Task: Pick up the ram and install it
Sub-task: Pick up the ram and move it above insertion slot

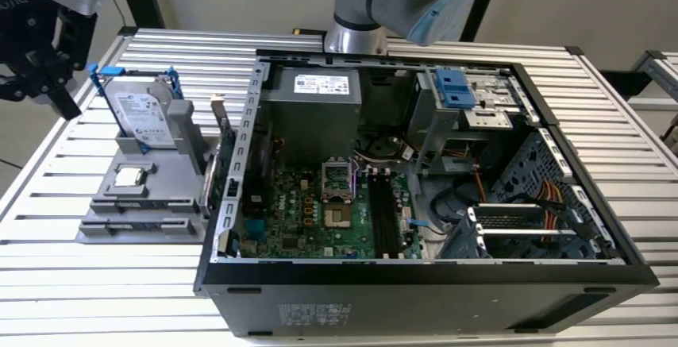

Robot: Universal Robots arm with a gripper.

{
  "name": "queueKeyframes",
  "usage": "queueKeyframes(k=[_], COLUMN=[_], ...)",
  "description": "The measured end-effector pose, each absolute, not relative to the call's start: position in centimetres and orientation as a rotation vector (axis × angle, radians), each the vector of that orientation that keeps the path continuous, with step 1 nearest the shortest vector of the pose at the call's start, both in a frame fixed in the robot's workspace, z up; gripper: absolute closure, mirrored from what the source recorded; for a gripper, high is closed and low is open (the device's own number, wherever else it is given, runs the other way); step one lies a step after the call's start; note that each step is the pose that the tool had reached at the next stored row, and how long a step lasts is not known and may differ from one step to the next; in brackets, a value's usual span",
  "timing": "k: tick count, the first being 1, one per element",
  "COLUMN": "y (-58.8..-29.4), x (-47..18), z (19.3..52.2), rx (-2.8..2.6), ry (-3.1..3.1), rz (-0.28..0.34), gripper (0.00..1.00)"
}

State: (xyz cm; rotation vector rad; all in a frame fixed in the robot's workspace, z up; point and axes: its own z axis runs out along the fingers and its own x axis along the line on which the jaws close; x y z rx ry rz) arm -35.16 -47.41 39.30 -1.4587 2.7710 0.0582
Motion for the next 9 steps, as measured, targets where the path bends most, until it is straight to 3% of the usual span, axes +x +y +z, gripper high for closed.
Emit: queueKeyframes(k=[9], y=[-47.41], x=[-35.17], z=[39.3], rx=[-1.596], ry=[2.696], rz=[0.059], gripper=[1.0])
